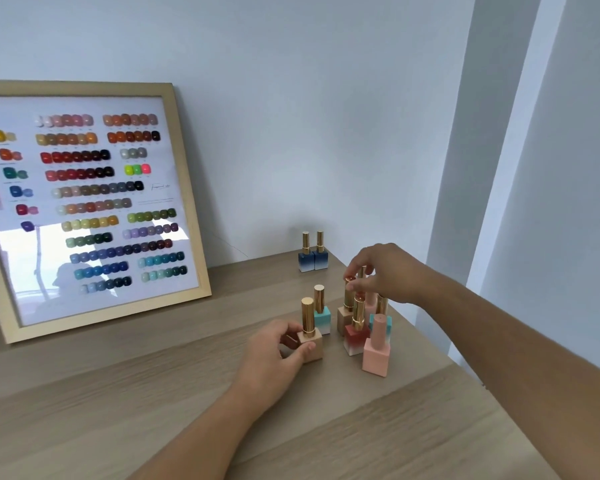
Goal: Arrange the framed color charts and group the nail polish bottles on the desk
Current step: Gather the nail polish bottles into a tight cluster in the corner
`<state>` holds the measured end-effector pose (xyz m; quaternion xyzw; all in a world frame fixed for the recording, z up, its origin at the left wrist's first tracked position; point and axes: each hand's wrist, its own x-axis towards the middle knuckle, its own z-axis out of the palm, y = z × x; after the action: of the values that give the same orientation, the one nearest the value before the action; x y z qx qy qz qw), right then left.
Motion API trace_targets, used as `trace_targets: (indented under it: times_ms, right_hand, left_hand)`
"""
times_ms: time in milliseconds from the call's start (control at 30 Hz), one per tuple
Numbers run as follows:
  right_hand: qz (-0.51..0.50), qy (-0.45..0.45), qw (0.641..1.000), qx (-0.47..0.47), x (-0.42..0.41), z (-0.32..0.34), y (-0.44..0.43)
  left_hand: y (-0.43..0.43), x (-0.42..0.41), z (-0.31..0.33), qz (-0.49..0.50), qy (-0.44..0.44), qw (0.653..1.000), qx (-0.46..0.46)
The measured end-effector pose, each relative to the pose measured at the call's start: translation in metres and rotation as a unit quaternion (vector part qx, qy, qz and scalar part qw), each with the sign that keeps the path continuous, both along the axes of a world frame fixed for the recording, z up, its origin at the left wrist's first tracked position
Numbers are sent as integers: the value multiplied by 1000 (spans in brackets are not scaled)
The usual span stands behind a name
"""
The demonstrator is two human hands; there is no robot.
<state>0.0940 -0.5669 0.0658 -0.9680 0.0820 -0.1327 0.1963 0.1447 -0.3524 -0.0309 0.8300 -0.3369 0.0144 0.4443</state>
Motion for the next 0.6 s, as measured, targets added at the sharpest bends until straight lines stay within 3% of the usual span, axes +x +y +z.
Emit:
trace_targets:
  times_ms: [133,333,600]
  right_hand:
    - [13,9,999,-29,11,3,-4]
    - [26,-47,998,45,42,10,-23]
    - [-8,-98,990,101,101,1,-59]
  left_hand:
    - [8,19,0,38,2,999,-16]
    - [-14,61,2,99,16,994,-36]
    - [-76,106,5,78,25,997,-14]
